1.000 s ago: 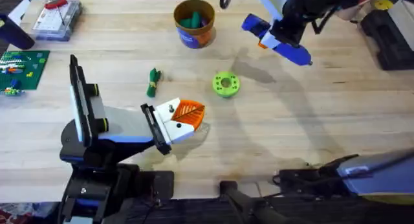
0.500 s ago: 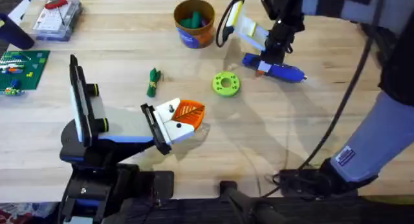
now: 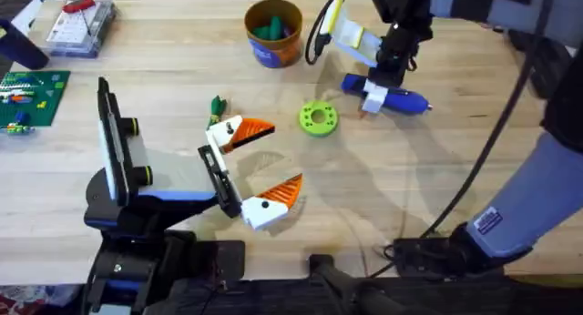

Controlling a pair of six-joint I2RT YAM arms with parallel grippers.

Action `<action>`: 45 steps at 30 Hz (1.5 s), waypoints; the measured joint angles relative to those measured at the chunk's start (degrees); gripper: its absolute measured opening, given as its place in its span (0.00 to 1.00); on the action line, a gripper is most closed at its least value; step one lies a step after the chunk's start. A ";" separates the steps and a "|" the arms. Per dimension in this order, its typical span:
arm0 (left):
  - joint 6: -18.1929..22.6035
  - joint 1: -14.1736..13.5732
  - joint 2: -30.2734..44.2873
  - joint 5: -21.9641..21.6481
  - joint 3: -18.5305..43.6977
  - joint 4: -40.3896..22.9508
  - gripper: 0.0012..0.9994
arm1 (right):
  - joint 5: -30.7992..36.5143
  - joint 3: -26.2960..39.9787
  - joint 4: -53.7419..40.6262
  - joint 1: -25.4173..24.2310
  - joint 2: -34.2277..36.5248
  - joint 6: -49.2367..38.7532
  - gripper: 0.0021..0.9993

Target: Pick up the gripper from the table and insert it into the empty holder that is missing its gripper. Then pick up a screw, insert it into the mounting hole, and use the screwdriver to tighten it. Finally, clean up the table by picking up the vegetable and placing it into the bucket.

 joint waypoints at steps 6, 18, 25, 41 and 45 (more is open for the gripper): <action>-1.82 0.00 0.00 -3.65 -0.02 4.08 0.99 | -1.00 -0.10 0.25 0.29 -9.65 3.58 1.00; -0.15 0.06 13.54 -26.98 21.78 -18.20 0.99 | -5.17 -0.10 -0.14 1.38 -32.27 20.17 1.00; 1.93 0.04 33.93 -37.95 40.70 -32.91 0.99 | -5.63 -0.10 -0.31 1.38 -38.36 31.80 1.00; 2.88 2.66 62.76 -52.73 52.15 -39.79 0.99 | -9.91 -5.37 -12.94 1.38 -51.58 45.20 1.00; 4.39 5.83 67.28 -53.82 52.15 -39.65 0.99 | -10.99 -12.28 -11.13 1.38 -55.56 45.48 1.00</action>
